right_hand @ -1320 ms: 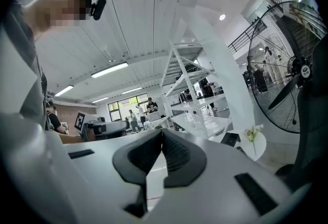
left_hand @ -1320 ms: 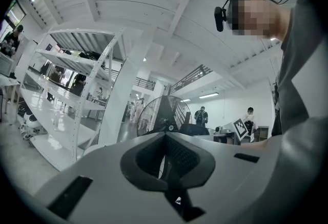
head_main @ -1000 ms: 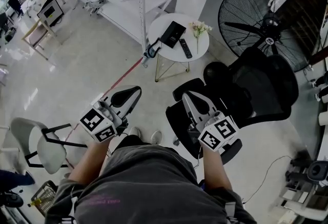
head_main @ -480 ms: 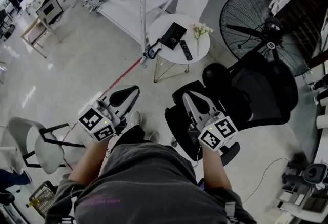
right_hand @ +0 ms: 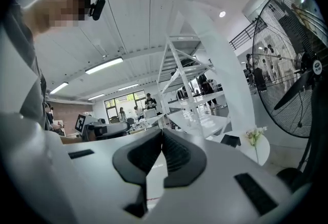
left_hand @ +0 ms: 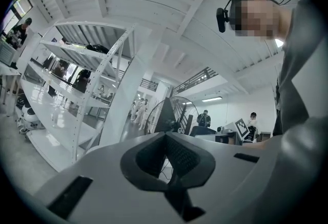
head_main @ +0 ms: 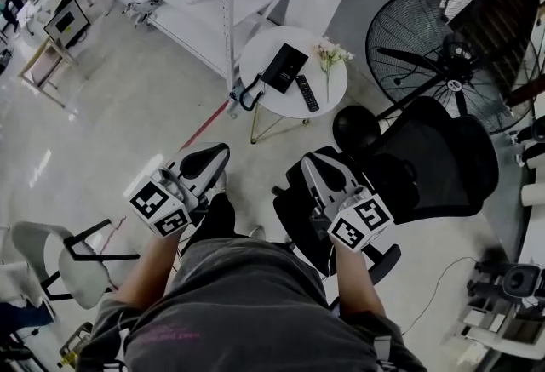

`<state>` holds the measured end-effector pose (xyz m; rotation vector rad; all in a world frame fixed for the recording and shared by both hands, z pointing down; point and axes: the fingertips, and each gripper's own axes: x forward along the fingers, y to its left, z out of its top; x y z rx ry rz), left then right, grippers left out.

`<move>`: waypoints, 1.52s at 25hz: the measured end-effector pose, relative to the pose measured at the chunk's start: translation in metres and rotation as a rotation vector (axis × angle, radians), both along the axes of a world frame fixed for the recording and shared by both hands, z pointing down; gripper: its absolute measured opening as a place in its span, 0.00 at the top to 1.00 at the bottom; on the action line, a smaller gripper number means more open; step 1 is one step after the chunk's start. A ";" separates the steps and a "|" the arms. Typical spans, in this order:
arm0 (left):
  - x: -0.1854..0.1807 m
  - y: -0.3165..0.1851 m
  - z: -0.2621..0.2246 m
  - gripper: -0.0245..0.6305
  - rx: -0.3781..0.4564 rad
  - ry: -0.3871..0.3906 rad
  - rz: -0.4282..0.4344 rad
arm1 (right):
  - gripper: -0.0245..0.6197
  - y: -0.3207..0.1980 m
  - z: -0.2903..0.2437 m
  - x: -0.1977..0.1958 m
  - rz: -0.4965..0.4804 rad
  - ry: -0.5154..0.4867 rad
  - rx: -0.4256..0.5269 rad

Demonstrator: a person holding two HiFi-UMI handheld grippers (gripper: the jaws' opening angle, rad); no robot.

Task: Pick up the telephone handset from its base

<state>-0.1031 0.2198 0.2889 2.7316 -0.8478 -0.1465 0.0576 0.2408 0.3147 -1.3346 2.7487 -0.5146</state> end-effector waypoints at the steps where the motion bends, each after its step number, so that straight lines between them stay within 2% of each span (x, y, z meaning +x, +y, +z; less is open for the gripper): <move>1: -0.003 -0.014 0.002 0.94 -0.007 -0.001 0.006 | 0.93 -0.013 0.002 -0.004 0.006 0.000 -0.007; 11: -0.036 -0.172 0.028 0.94 -0.066 -0.018 0.104 | 0.93 -0.160 0.026 -0.054 0.059 0.008 -0.074; 17: -0.041 -0.249 0.043 0.94 -0.101 -0.026 0.184 | 0.93 -0.229 0.038 -0.073 0.107 0.025 -0.110; 28: -0.040 -0.332 0.058 0.94 -0.149 -0.043 0.291 | 0.93 -0.304 0.045 -0.071 0.222 0.032 -0.153; 38: -0.013 -0.372 0.095 0.94 -0.217 -0.051 0.326 | 0.93 -0.348 0.065 -0.057 0.236 0.033 -0.190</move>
